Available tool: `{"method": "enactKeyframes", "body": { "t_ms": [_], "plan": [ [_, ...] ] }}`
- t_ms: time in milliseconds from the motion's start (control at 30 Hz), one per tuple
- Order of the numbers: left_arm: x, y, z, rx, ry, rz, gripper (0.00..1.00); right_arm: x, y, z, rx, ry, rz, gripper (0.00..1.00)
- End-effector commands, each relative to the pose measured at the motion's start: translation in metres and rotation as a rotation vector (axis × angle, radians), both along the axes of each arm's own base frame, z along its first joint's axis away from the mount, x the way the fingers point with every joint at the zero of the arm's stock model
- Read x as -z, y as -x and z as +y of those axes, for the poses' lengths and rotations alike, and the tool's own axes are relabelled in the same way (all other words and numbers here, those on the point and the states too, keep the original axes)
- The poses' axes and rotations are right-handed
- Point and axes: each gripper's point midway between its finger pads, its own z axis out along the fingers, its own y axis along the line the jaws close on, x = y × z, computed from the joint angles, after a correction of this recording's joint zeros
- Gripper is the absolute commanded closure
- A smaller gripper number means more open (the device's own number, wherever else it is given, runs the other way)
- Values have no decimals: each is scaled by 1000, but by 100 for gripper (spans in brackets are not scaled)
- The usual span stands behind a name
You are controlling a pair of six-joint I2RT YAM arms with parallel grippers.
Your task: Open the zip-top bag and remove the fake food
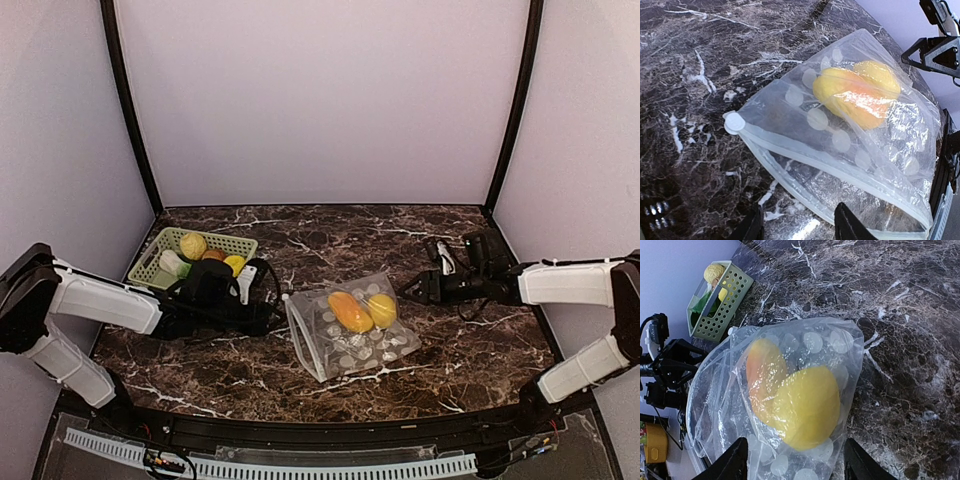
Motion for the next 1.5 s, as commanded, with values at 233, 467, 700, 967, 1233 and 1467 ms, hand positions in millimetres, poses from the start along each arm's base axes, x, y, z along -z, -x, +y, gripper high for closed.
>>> {"method": "enactKeyframes", "body": {
  "t_ms": [233,467,700,967,1233,1467],
  "plan": [
    [12,-1,-39,23,70,73,57,11,-29,24,-77,-33,19,32],
    [22,-12,-69,44,103,89,57,24,-32,33,-100,-81,63,38],
    [20,-30,-93,42,160,86,53,42,-31,37,-113,-90,104,50],
    [21,-44,-109,29,192,92,39,57,-25,40,-128,-95,135,80],
    [20,-32,-128,98,249,120,25,62,-10,50,-159,-101,150,95],
    [28,-24,-139,125,228,131,24,64,1,61,-182,-110,157,100]
  ]
}}
